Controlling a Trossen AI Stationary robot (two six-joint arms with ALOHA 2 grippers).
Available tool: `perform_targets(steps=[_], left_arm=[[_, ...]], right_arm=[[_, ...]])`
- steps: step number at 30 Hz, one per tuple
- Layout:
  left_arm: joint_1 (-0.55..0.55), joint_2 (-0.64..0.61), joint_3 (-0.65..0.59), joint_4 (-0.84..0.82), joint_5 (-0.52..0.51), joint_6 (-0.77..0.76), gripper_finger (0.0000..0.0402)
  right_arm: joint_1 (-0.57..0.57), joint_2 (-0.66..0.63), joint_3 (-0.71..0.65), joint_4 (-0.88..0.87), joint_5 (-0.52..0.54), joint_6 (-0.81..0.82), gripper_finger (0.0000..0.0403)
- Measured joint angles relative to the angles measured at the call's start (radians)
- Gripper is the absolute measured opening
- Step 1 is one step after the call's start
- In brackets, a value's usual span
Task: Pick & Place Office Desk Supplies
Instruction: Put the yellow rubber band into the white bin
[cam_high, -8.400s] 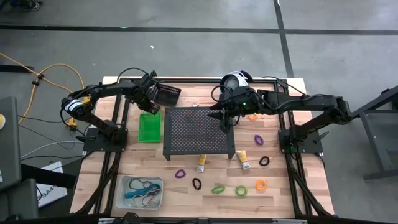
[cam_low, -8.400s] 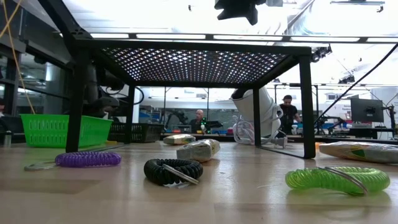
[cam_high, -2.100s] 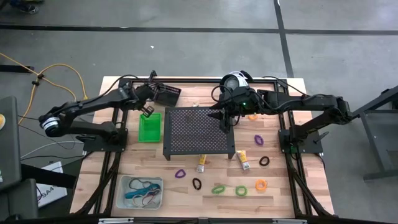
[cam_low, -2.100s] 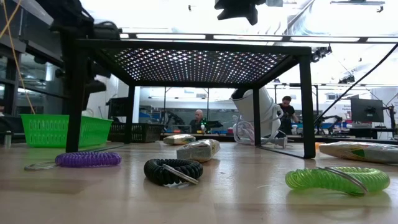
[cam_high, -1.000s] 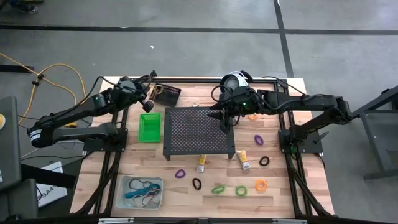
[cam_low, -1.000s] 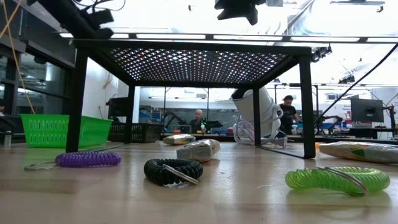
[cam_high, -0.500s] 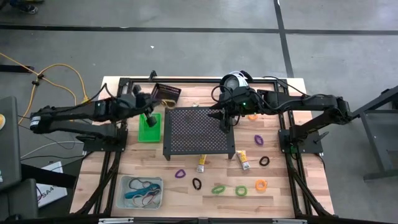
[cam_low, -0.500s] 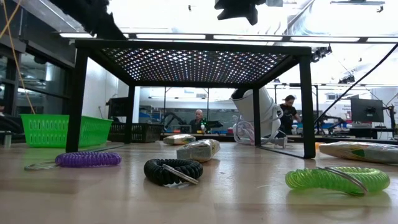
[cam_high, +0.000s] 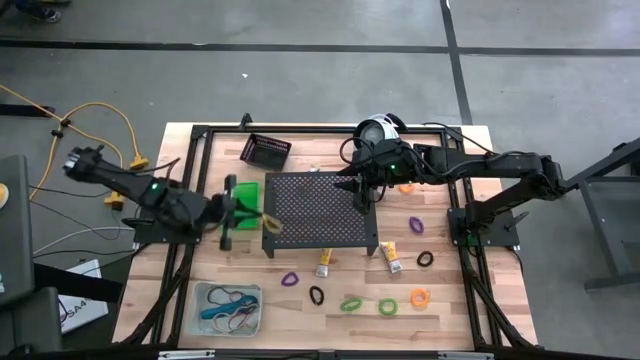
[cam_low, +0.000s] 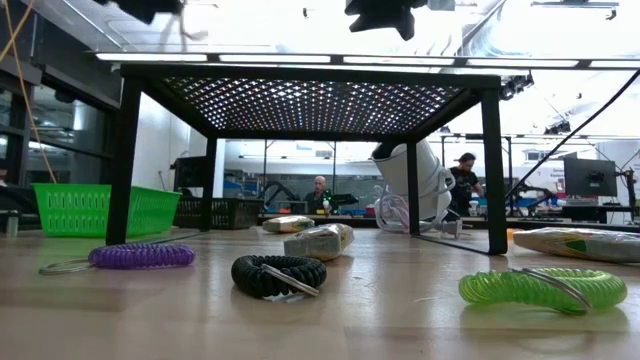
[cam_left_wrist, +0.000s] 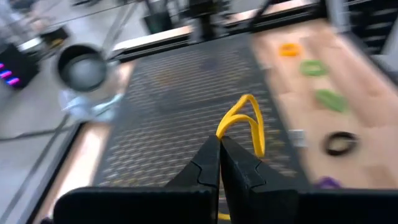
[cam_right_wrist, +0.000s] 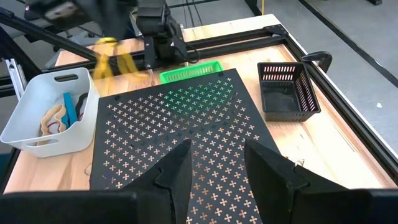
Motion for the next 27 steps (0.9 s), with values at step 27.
perform_targets(steps=[27], left_arm=[[-0.716, 0.001, 0.000, 0.000, -0.002, -0.136, 0.0000]], right_arm=[[0.000, 0.000, 0.000, 0.000, 0.000, 0.000, 0.0135]])
